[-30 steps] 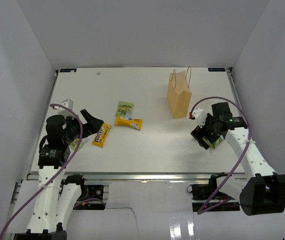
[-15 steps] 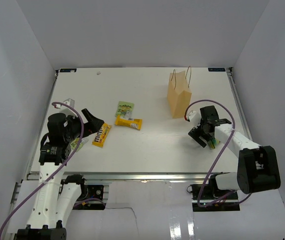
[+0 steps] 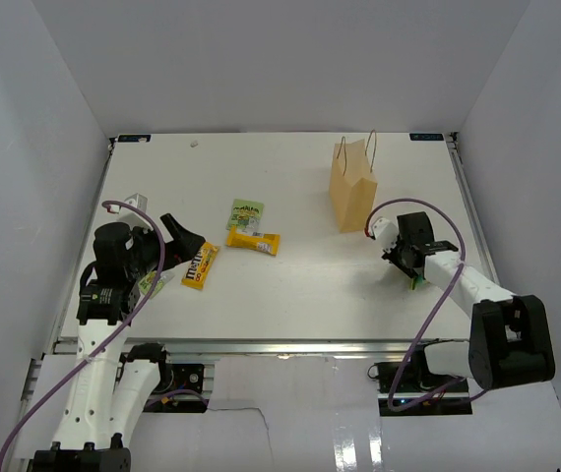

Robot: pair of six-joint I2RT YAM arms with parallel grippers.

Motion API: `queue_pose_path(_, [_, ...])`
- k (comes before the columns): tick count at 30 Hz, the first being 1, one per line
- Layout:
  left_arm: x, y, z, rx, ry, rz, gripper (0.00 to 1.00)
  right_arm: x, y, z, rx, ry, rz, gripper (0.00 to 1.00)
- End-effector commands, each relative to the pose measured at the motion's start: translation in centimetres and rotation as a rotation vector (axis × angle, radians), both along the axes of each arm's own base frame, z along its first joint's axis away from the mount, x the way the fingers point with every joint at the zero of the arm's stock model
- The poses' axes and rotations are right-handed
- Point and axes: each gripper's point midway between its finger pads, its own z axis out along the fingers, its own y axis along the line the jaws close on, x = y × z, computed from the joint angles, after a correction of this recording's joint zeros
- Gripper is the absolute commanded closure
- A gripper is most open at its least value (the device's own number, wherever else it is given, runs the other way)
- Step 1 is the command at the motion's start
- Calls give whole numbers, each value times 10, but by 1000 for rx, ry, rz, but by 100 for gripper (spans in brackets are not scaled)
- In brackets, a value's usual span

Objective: Place the snacks into the paper bag

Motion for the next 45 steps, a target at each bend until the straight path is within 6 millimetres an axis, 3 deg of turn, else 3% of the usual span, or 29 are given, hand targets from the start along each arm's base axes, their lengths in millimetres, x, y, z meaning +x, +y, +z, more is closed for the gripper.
queue_pose_path(1, [1,0,2,4,-18,-9,2,-7,9,10,65,-13,19,92])
queue_pose_path(4, [1,-1,3,4,-20,-12,2,-6,35,47,221,-59,86,92])
queue_pose_path(5, [1,-1,4,4,-23,-14,2,-17,48,54,285,-23,126,92])
queue_pose_path(6, [1,-1,4,2,-21,-13,2,-20,58,72,340,-43,170,92])
queue_pose_path(7, [1,-1,4,0,-21,-14,2,-32,83,95,456,-28,270,92])
queue_pose_path(8, [1,-2,4,-1,-21,-15,2,-31,97,110,516,-47,334,92])
queue_pose_path(9, [1,-2,3,-3,-17,-17,2,-54,119,123,637,7,426,92])
queue_pose_path(13, [2,-3,4,-6,-19,-24,2,-77,155,186,827,-5,627,92])
queue_pose_path(14, [2,-4,5,-7,-19,-25,2,-72,161,213,859,-45,650,92])
queue_pose_path(17, [0,-4,4,-10,-20,-28,2,-65,179,260,991,-62,672,92])
queue_pose_path(18, [0,-4,4,-11,-19,-27,2,-63,185,292,1030,-108,713,92])
queue_pose_path(20, [-1,-4,5,-13,-21,-24,2,-46,190,326,1062,-196,723,92])
queue_pose_path(22, [-3,-4,7,-13,-24,-22,2,-16,190,366,1084,-331,652,92])
queue_pose_path(26, [-5,-4,7,-15,-18,-20,2,36,181,406,1138,-440,500,92])
queue_pose_path(28, [-7,-3,7,-15,-18,-18,2,47,173,427,1200,-460,451,92])
queue_pose_path(34, [-10,-2,7,-11,-15,-11,2,76,168,445,1236,-520,427,92])
queue_pose_path(38, [-9,-3,7,-16,-11,-18,2,109,163,418,1217,-499,354,92])
queue_pose_path(45, [-10,-4,9,-15,-17,-20,2,132,162,370,1187,-433,307,91])
